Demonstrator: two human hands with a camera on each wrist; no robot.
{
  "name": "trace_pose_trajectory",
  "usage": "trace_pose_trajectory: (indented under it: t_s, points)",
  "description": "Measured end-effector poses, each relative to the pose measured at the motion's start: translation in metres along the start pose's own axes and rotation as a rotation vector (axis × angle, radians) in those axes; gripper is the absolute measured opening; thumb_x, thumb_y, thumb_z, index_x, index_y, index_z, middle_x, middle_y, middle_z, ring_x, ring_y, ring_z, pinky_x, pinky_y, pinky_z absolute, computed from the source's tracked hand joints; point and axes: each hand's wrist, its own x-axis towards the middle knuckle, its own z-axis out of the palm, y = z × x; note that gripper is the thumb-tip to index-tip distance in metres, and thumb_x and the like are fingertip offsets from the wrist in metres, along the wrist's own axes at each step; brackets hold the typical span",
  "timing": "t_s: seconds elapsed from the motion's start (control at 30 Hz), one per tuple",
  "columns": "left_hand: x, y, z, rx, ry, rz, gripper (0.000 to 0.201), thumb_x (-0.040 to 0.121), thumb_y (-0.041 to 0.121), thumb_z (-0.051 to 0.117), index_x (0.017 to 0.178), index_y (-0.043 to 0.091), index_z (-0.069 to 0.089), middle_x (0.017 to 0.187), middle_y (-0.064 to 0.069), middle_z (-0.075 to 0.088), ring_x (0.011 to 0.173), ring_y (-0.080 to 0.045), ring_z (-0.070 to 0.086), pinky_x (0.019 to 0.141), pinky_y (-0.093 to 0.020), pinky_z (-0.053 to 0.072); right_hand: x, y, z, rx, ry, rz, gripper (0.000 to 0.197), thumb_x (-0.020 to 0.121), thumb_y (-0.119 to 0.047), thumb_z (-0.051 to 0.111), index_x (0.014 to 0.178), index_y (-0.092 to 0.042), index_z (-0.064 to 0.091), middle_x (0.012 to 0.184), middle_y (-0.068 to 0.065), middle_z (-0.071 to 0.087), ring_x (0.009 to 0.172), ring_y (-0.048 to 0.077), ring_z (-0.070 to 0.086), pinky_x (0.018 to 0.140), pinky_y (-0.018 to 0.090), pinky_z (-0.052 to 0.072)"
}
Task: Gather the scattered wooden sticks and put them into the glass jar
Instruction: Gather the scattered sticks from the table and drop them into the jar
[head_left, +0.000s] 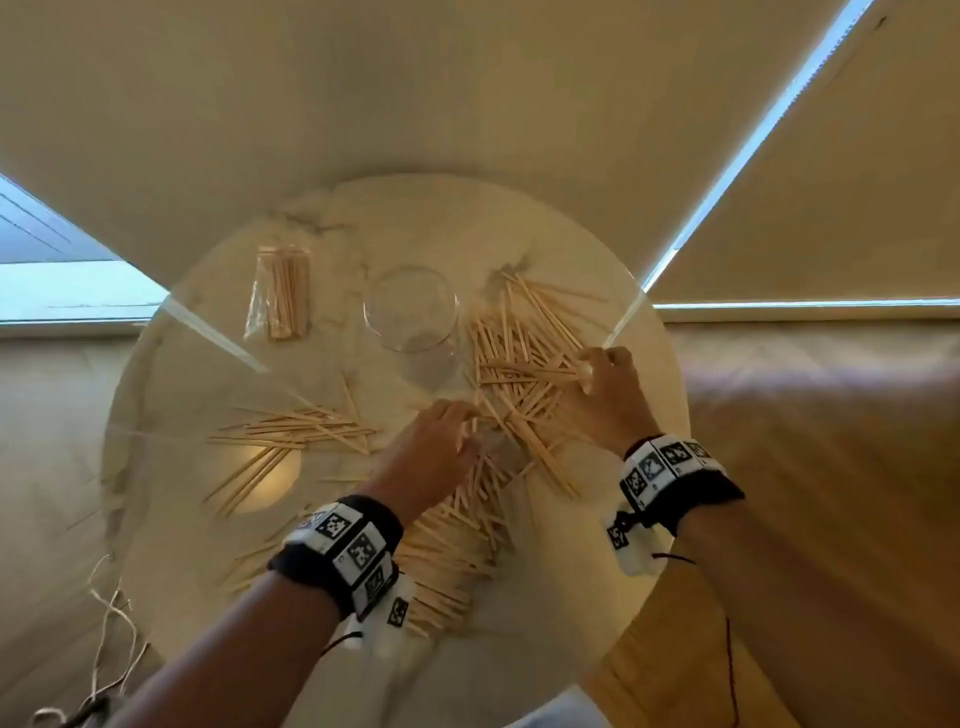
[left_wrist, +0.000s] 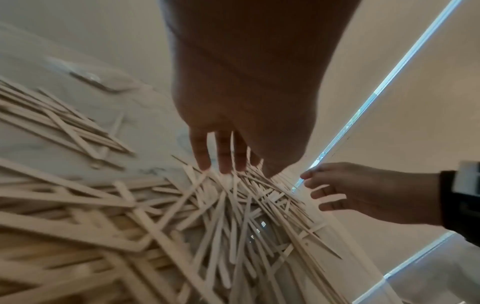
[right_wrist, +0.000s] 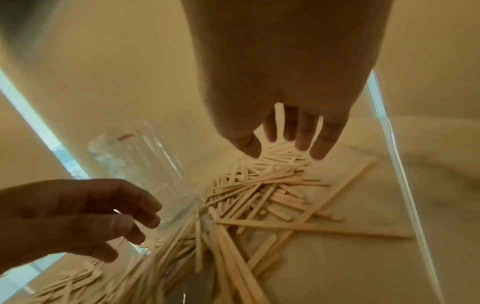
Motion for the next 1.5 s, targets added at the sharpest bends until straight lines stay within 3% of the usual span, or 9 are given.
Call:
trace_pose_trajectory:
  t_s: [0.1, 0.17, 0.3, 0.47, 0.53, 0.8, 1.1, 1.23, 1.5]
  points:
    - [0.034, 0.004, 0.016, 0.132, 0.022, -0.118, 0.043, 0.1, 0.039, 0.043, 0.137, 0.018, 0.05, 0.134, -0.006, 0.054, 0.12, -0.028, 0.056, 0.098, -0.044, 0.052, 0.03, -0.005, 0.01, -0.011, 0.016, 0.172, 0.047, 0.098, -0.035, 0.051, 0.14, -0.015, 0.048, 0.145, 0.017, 0.034, 0.13, 0.038, 0.036, 0.105, 0.047, 0.036]
    - [0.047, 0.001, 0.035, 0.227, -0.099, -0.13, 0.061, 0.092, 0.054, 0.029, 0.14, 0.02, 0.046, 0.14, -0.004, 0.048, 0.126, -0.029, 0.049, 0.103, -0.042, 0.047, 0.029, -0.01, 0.025, -0.068, -0.078, 0.117, 0.047, 0.096, -0.044, 0.044, 0.134, -0.018, 0.049, 0.145, 0.015, 0.036, 0.127, 0.035, 0.035, 0.102, 0.043, 0.033]
    - [0.05, -0.001, 0.055, 0.189, -0.17, -0.101, 0.068, 0.087, 0.069, 0.041, 0.143, 0.031, 0.041, 0.143, 0.003, 0.045, 0.13, -0.025, 0.043, 0.107, -0.039, 0.042, 0.012, -0.017, 0.037, -0.147, -0.118, -0.011, 0.048, 0.095, -0.045, 0.057, 0.137, -0.024, 0.048, 0.142, 0.009, 0.035, 0.131, 0.033, 0.034, 0.11, 0.046, 0.032]
    - [0.022, 0.004, 0.022, -0.041, 0.082, -0.098, 0.038, 0.101, 0.031, 0.056, 0.137, 0.02, 0.056, 0.136, 0.001, 0.055, 0.124, -0.016, 0.047, 0.105, -0.035, 0.047, 0.063, -0.038, 0.036, -0.201, -0.176, 0.186, 0.13, 0.069, -0.084, 0.065, 0.16, -0.018, 0.0, 0.168, 0.016, 0.0, 0.153, 0.042, 0.003, 0.121, 0.059, 0.007]
    - [0.007, -0.003, 0.015, -0.081, 0.129, -0.154, 0.037, 0.098, 0.028, 0.061, 0.134, 0.021, 0.057, 0.133, 0.0, 0.058, 0.121, -0.018, 0.052, 0.102, -0.035, 0.05, 0.07, -0.05, 0.054, -0.277, -0.213, 0.157, 0.137, 0.067, -0.083, 0.067, 0.16, -0.014, -0.007, 0.168, 0.019, -0.003, 0.153, 0.043, 0.004, 0.12, 0.058, 0.008]
    - [-0.053, -0.048, 0.019, -0.135, 0.181, 0.029, 0.022, 0.101, 0.025, 0.064, 0.123, 0.02, 0.064, 0.122, 0.006, 0.062, 0.11, -0.014, 0.062, 0.093, -0.031, 0.055, 0.046, -0.055, 0.113, -0.348, 0.114, -0.043, 0.064, 0.078, -0.038, 0.067, 0.128, 0.0, 0.052, 0.118, 0.02, 0.054, 0.101, 0.04, 0.052, 0.083, 0.051, 0.045]
    - [-0.069, -0.054, 0.014, -0.102, 0.156, 0.1, 0.029, 0.105, 0.034, 0.053, 0.123, 0.018, 0.069, 0.126, 0.003, 0.065, 0.116, -0.013, 0.062, 0.098, -0.031, 0.054, 0.054, -0.066, 0.108, -0.35, 0.125, -0.135, 0.031, 0.084, -0.016, 0.058, 0.106, 0.005, 0.055, 0.105, 0.025, 0.056, 0.09, 0.041, 0.054, 0.075, 0.048, 0.051]
    - [-0.072, -0.055, 0.005, -0.112, 0.179, 0.137, 0.028, 0.103, 0.033, 0.054, 0.122, 0.018, 0.07, 0.124, 0.004, 0.066, 0.114, -0.012, 0.062, 0.097, -0.028, 0.054, 0.059, -0.07, 0.097, -0.193, 0.02, -0.175, 0.027, 0.092, -0.008, 0.057, 0.115, 0.002, 0.046, 0.103, 0.019, 0.058, 0.09, 0.034, 0.054, 0.076, 0.047, 0.05]
    - [-0.079, -0.06, -0.001, -0.132, 0.201, 0.168, 0.027, 0.104, 0.033, 0.052, 0.123, 0.022, 0.068, 0.125, 0.006, 0.065, 0.116, -0.01, 0.061, 0.096, -0.032, 0.055, 0.069, -0.071, 0.063, 0.144, -0.007, -0.039, 0.021, 0.109, -0.033, 0.037, 0.109, -0.012, 0.042, 0.082, 0.005, 0.062, 0.067, 0.025, 0.062, 0.056, 0.042, 0.052]
